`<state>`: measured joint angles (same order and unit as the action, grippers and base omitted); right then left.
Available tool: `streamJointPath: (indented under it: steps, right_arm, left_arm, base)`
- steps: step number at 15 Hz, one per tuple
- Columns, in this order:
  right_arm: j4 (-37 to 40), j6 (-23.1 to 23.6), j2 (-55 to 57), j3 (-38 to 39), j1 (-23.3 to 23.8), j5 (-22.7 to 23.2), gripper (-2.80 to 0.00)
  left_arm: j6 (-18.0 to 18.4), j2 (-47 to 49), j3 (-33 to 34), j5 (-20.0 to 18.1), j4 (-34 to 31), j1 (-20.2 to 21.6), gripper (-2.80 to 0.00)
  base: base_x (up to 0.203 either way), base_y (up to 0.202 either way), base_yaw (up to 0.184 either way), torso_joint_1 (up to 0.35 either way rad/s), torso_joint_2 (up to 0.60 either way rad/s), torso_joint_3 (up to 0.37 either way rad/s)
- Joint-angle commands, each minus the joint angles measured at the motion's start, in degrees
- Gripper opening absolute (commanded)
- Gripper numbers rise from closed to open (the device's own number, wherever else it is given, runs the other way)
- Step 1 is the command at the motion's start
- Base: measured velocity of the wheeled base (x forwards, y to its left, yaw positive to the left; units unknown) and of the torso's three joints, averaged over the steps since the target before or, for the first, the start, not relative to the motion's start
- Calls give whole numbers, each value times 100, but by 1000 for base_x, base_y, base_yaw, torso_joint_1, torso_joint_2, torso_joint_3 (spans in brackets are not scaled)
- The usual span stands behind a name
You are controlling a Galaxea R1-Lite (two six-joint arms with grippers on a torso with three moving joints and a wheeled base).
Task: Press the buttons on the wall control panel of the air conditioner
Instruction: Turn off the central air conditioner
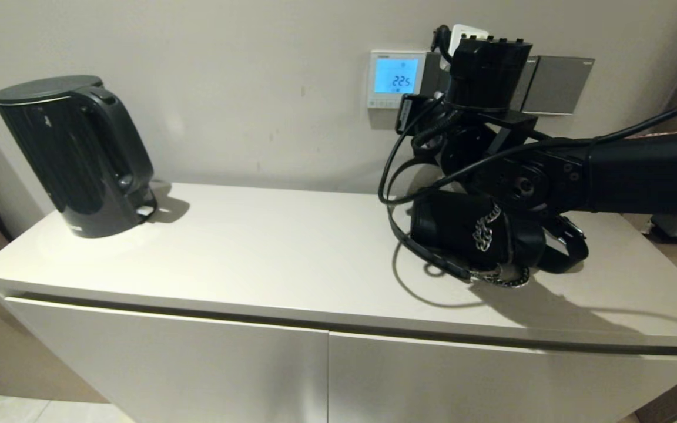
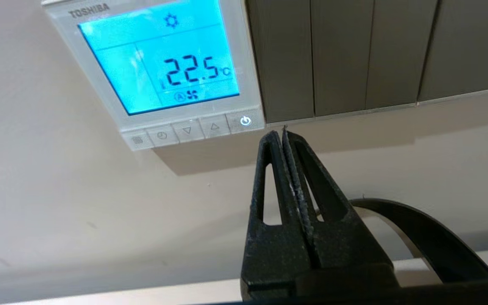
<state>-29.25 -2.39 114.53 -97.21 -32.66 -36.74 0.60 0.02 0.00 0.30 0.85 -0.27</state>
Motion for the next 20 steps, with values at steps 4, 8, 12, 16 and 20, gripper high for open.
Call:
streamJointPath:
  steps: [4,8,12,16,20]
  right_arm:
    - [-37,2,241,-135,9,-17,-280]
    - [-29,2,394,-299,49,-11,-280]
    - [2,3,597,-535,74,-8,-280]
    - [41,10,658,-671,84,-8,-280]
    - [42,37,720,-800,84,-8,-280]
  left_arm:
    - [2,-2,9,5,3,0,-280]
    - [2,-2,9,5,3,0,-280]
    - [2,-2,9,5,3,0,-280]
    - [2,-2,9,5,3,0,-280]
    - [2,-2,0,5,3,0,-280]
  base:
    - [0,0,0,0,0,0]
    - [0,0,0,0,0,0]
    - [0,0,0,0,0,0]
    - [0,0,0,0,0,0]
    - [0,0,0,0,0,0]
